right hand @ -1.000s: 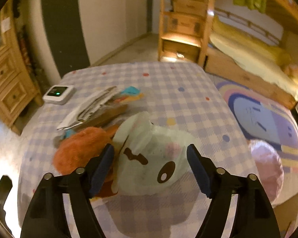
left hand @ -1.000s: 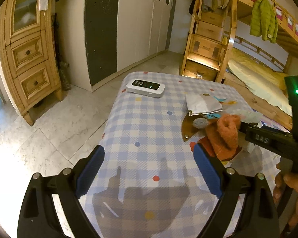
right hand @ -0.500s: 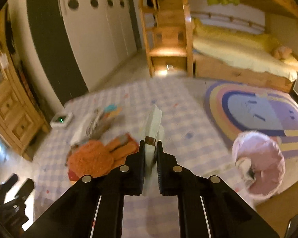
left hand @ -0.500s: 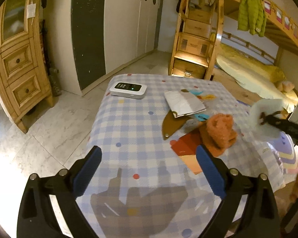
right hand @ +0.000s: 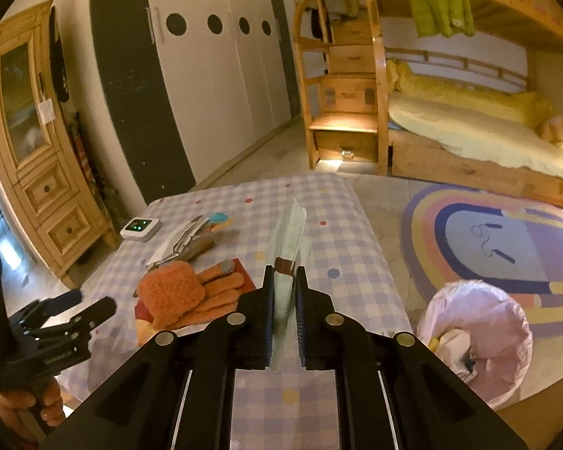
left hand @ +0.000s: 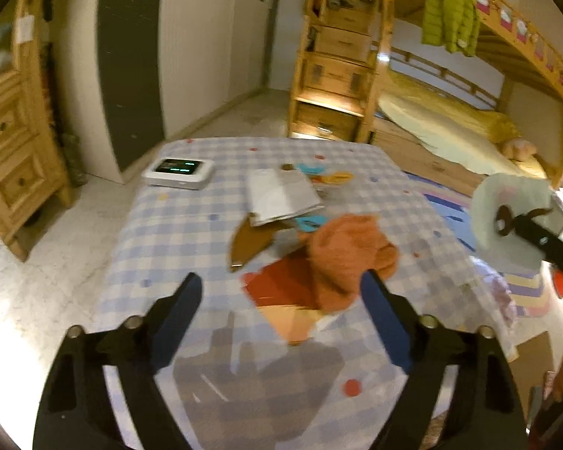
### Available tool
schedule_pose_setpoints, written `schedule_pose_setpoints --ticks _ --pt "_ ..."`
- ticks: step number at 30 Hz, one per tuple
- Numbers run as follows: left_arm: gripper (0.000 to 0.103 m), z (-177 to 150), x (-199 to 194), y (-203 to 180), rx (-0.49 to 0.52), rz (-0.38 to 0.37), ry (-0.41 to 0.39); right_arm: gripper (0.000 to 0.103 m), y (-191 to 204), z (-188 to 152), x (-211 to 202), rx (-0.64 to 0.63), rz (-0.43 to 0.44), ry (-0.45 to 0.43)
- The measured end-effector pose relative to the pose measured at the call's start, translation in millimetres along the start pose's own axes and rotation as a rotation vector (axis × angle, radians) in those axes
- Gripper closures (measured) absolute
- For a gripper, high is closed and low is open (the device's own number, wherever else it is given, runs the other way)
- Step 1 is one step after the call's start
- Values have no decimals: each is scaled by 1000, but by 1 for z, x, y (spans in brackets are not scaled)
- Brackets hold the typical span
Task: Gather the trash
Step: 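Grasp the orange knit glove with the left gripper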
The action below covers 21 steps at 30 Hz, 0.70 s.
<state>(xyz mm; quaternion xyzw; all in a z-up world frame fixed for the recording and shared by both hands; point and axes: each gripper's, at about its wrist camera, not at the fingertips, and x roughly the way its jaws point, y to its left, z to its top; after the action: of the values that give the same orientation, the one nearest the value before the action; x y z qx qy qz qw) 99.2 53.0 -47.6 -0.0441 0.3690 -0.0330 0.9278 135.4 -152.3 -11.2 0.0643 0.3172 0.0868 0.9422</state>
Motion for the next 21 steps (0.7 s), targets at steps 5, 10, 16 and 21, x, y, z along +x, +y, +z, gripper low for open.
schedule_pose_setpoints --ticks 5,10,16,21 --pt "38 1 25 -23 60 -37 49 93 -7 -1 9 3 19 25" --pt "42 3 46 -30 55 -60 87 92 -9 -3 15 -1 26 44" --pt "81 4 67 -44 101 -40 141 92 -14 -6 12 13 30 47" --pt "91 13 30 -54 139 -69 62 92 -26 -4 -5 29 26 0"
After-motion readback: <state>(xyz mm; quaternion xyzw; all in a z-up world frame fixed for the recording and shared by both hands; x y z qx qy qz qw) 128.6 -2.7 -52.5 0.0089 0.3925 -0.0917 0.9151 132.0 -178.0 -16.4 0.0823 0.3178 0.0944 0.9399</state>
